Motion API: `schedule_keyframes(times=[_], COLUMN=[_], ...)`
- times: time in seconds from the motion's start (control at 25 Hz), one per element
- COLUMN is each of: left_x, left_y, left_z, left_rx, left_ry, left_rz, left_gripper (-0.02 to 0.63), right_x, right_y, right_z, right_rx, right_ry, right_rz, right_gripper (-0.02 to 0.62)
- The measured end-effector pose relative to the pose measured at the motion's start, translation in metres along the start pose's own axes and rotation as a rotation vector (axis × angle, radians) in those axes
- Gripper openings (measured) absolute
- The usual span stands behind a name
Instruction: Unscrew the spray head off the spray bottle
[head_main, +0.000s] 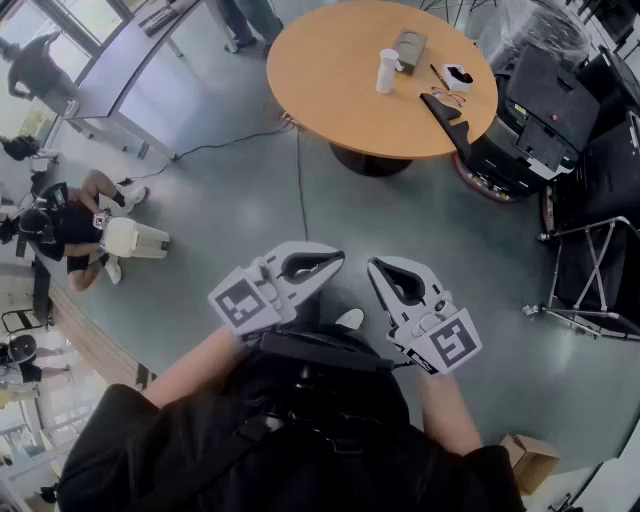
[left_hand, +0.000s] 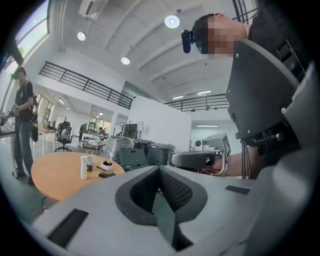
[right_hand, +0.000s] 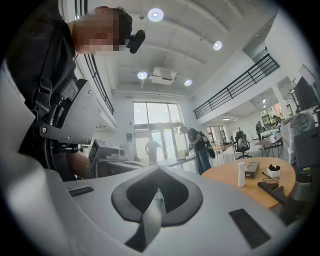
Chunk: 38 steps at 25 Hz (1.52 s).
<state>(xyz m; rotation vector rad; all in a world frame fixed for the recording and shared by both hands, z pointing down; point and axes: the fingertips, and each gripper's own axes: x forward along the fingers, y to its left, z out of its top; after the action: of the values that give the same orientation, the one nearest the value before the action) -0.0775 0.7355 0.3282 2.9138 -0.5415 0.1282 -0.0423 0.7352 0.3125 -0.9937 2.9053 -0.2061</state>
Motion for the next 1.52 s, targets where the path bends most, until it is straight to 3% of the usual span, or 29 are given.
schedule_keyframes(times=[0.32,1.0,1.52], left_x=[0.015,0.042,0.022], left_y=[0.044,0.243,0.356], left_z=[0.005,0.052,0.055], left_rx=[-0.018,0.019,0.037], left_ry=[-0.009,-0.050,-0.015], left_rz=[-0.035,-0.120,-0.182], left_gripper=[0.005,0.005,0.005], right_x=[0.035,0.195,0.303], right_y=[-0.036,-0.158,-0.199], right_z=[0.002,0.029,0.020], right_rx=[0.005,-0.025,-0.022], right_ry=[0.006,0.029,0.067], right_rz=[-0.032,-0.111,-0.158], right_gripper=[0.015,0.015,0.015])
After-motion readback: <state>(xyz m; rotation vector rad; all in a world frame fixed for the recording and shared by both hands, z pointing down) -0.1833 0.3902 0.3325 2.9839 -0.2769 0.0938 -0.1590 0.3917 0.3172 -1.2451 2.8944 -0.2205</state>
